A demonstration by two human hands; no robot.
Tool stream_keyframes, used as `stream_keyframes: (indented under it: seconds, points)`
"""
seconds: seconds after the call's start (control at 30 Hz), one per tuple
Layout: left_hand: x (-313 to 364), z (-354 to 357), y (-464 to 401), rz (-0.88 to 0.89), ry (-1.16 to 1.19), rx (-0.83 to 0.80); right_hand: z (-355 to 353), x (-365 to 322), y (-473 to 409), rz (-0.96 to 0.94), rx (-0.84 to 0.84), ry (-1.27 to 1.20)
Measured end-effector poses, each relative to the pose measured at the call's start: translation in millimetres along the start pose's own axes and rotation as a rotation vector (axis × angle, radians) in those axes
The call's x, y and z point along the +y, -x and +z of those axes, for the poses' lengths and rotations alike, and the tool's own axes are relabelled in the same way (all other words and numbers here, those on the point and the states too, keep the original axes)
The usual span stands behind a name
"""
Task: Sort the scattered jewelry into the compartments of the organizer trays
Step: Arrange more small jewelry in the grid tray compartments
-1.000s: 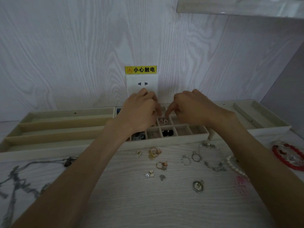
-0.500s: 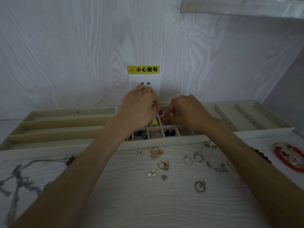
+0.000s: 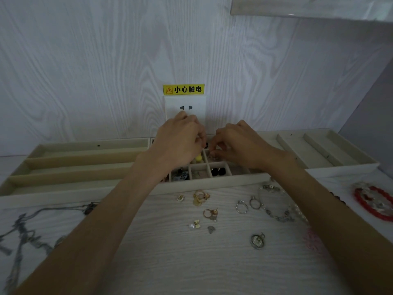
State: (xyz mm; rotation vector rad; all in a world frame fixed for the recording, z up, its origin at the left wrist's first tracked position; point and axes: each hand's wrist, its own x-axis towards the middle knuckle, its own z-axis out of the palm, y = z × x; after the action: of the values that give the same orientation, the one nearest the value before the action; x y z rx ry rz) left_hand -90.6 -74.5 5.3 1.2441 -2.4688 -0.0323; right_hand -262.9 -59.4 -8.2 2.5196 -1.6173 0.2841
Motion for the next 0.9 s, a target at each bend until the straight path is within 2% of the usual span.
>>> stream_keyframes:
  seconds: [0.9]
  points:
    - [-0.9,-2.3,1.2,0.001,0.0,-0.014,1.8,2.0,0.2,0.001,-0.008,-0.105]
